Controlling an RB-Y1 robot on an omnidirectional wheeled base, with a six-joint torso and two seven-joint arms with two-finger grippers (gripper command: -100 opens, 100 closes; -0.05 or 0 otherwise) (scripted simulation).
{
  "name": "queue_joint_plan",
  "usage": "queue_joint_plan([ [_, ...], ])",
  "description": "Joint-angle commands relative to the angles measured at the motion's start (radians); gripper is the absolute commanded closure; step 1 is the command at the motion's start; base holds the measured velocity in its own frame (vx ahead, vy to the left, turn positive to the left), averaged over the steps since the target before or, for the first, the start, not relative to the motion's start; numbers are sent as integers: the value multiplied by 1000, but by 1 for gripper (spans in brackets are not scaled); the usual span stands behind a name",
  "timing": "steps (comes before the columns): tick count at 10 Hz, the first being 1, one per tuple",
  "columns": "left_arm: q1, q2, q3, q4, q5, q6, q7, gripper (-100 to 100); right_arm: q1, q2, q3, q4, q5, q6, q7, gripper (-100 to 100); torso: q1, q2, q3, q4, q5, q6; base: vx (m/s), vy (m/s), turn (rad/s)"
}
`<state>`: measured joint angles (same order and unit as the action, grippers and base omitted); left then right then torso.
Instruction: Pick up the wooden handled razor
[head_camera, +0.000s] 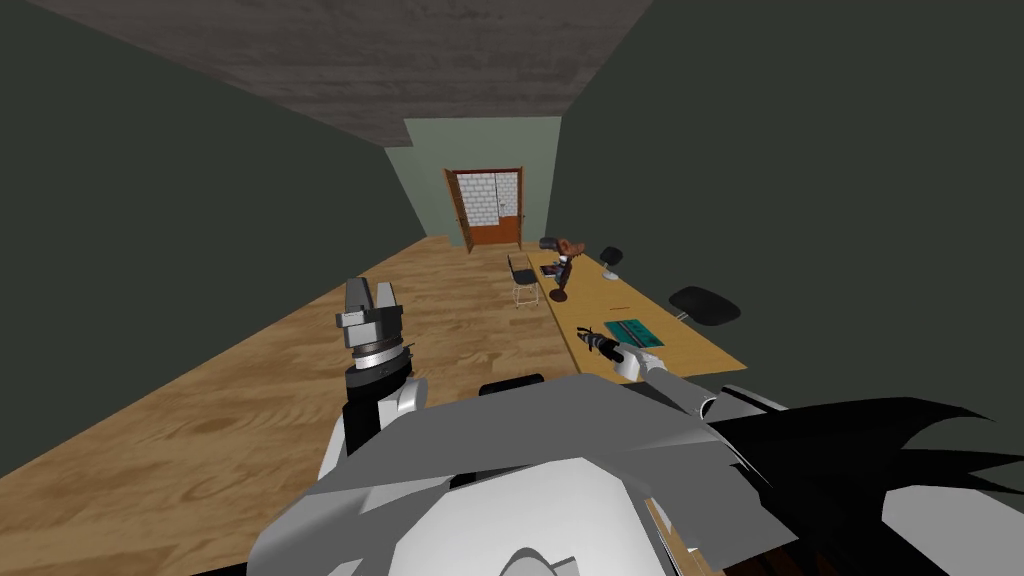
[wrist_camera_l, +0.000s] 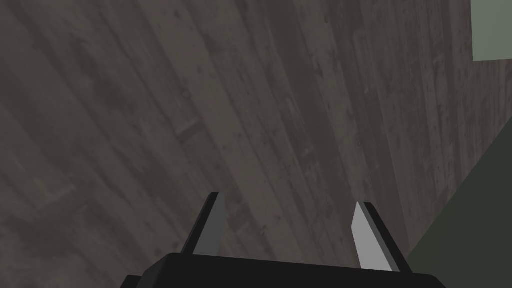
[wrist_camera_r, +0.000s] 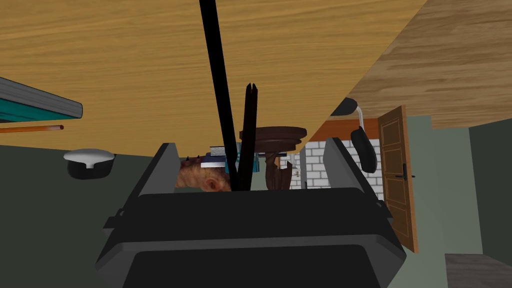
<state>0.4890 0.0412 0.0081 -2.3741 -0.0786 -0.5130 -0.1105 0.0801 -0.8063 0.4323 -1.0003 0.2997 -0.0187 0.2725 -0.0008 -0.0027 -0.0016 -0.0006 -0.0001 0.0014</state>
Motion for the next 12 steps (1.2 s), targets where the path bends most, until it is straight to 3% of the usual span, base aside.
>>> queue_joint_plan([
  [1,0,0,0,0,0,0,0,0,38,17,-41,-16,-3,0,36,-100,0,0,0,0,0,0,60,-21,65],
  [4,0,0,0,0,0,0,0,0,111,40,-110,-61,-13,7,93,-100,0,1,0,0,0,0,55,-24,66],
  [5,0,0,0,0,0,0,0,0,103,31,-94,-65,-12,12,78,-100,0,1,0,0,0,0,22,-15,13],
  [6,0,0,0,0,0,0,0,0,105,31,-97,-67,-13,12,81,100,0,2,1,0,0,0,0,0,0],
  [10,0,0,0,0,0,0,0,0,105,31,-96,-67,-13,12,81,100,0,2,1,1,0,0,0,0,0],
  [11,0,0,0,0,0,0,0,0,105,31,-96,-67,-13,12,81,0,0,2,1,1,0,0,0,0,0],
  [12,0,0,0,0,0,0,0,0,62,25,-64,-31,-7,2,55,100,0,3,1,1,0,0,-40,17,-84],
])
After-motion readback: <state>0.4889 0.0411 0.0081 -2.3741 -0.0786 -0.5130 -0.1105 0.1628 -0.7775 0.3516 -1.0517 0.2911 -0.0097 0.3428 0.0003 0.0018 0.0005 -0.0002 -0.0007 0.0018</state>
